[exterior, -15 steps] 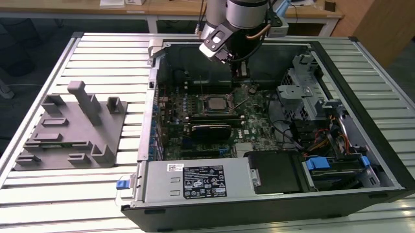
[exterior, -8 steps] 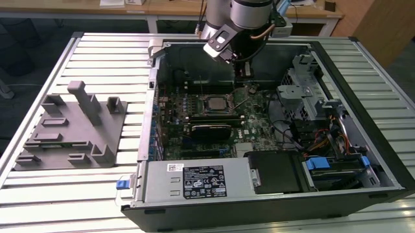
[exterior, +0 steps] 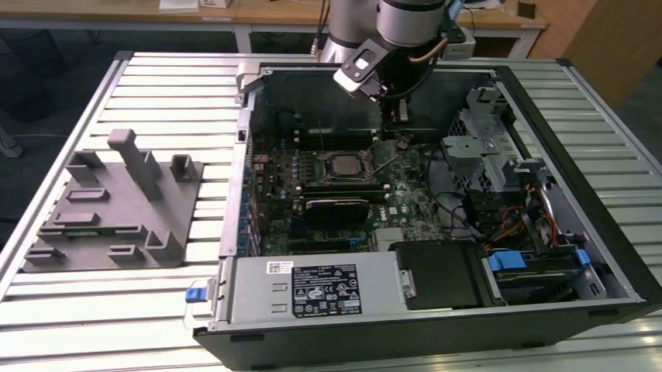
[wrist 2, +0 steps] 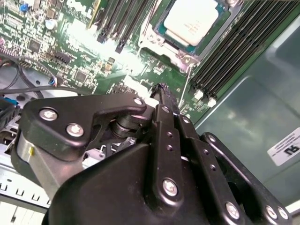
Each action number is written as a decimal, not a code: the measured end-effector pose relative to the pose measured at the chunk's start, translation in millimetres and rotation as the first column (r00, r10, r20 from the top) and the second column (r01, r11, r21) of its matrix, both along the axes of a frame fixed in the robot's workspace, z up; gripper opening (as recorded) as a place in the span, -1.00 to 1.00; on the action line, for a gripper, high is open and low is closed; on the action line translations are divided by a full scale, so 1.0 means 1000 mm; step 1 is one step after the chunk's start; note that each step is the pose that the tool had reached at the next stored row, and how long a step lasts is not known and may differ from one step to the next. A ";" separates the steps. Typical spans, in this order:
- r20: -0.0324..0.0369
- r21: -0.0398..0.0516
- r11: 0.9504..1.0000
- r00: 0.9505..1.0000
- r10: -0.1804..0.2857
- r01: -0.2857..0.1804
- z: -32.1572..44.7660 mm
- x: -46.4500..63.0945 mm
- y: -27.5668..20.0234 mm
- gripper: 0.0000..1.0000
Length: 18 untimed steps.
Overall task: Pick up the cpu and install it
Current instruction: 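Close the cpu cover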
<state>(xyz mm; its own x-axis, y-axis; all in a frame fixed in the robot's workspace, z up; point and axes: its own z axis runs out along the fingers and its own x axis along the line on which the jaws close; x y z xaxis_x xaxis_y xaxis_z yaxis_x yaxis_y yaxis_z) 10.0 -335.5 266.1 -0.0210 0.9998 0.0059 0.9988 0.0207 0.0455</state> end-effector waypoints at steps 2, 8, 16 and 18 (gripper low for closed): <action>0.000 0.000 1.000 1.000 0.000 0.000 -0.0001 0.003 0.0000 -0.79; 0.000 0.000 1.000 1.000 0.000 0.000 -0.0002 0.013 0.0000 -0.79; 0.000 0.000 1.000 1.000 0.000 0.000 -0.0007 0.027 0.0000 -0.79; -0.001 0.000 1.000 1.000 0.000 0.000 -0.0018 0.029 0.0000 -0.79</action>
<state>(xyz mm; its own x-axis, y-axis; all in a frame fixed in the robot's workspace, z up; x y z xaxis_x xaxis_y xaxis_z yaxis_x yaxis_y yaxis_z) 39.1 -335.6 264.3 -0.0210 0.9998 0.0060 0.9988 0.0207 0.0448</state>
